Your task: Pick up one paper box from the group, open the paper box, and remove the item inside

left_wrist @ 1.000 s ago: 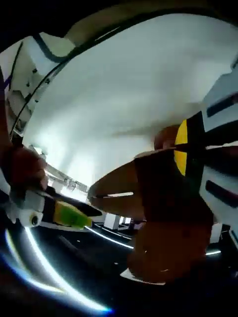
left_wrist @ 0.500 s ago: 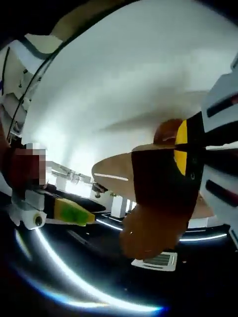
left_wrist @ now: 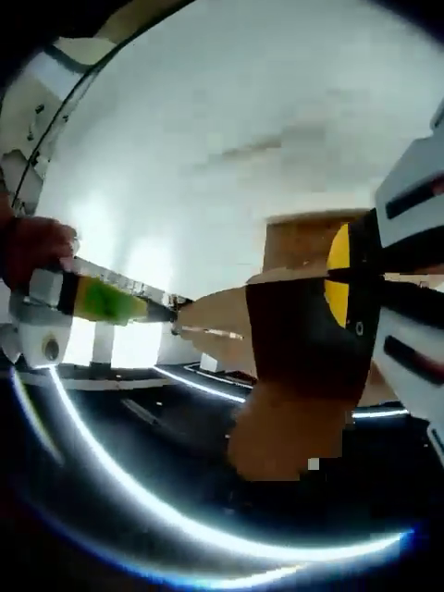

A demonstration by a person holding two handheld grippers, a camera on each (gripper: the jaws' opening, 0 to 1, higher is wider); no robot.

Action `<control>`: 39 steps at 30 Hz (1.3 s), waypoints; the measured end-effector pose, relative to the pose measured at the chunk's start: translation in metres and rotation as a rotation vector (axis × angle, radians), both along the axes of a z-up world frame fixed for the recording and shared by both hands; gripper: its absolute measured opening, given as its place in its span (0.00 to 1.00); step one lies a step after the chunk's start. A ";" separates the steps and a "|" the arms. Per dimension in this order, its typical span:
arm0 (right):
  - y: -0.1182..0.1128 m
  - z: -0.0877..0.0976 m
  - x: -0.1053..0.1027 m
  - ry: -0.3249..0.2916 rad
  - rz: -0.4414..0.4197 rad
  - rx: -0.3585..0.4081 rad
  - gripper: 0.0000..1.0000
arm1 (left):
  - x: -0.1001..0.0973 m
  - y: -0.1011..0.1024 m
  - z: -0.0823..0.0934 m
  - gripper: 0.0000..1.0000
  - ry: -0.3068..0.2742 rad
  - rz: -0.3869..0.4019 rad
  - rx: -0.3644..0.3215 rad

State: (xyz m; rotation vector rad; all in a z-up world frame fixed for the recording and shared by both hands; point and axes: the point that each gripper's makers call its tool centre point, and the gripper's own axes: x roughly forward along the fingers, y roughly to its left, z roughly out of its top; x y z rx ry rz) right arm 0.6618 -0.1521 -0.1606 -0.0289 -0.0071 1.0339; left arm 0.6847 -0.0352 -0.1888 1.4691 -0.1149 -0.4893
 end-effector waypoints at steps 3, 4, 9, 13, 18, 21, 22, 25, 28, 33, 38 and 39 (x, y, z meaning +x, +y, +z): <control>0.004 0.004 0.000 0.004 0.010 0.016 0.40 | 0.018 0.007 -0.035 0.02 0.099 0.011 0.011; 0.005 0.003 -0.001 0.006 0.011 0.011 0.40 | 0.017 0.003 -0.033 0.02 0.082 -0.005 0.019; 0.008 0.005 -0.003 0.002 0.017 0.010 0.40 | 0.010 0.005 -0.018 0.03 0.033 0.014 0.024; 0.012 0.009 -0.004 -0.007 0.025 0.006 0.40 | 0.007 0.011 0.010 0.03 -0.068 0.030 0.054; 0.015 0.016 -0.003 -0.024 0.030 0.014 0.39 | 0.023 0.023 0.030 0.02 -0.112 0.049 -0.004; 0.017 0.018 -0.003 -0.025 0.026 0.014 0.39 | 0.025 0.033 0.032 0.02 -0.135 0.079 0.022; 0.018 0.019 -0.006 -0.031 0.031 0.012 0.39 | 0.020 0.029 0.032 0.02 -0.104 0.052 -0.035; 0.020 0.020 -0.010 -0.033 0.040 0.011 0.39 | 0.018 0.028 0.035 0.02 -0.172 0.059 0.022; 0.020 0.019 -0.009 -0.030 0.035 0.006 0.39 | 0.026 0.036 0.015 0.02 -0.124 0.079 0.104; 0.026 0.025 -0.011 -0.103 0.026 -0.062 0.38 | 0.033 0.019 0.025 0.03 -0.046 0.044 0.015; 0.043 0.025 -0.011 -0.287 0.002 -0.291 0.38 | 0.035 0.017 0.019 0.03 -0.033 0.045 0.035; 0.047 0.026 -0.012 -0.320 0.008 -0.324 0.38 | 0.035 0.016 0.019 0.03 -0.033 0.043 0.035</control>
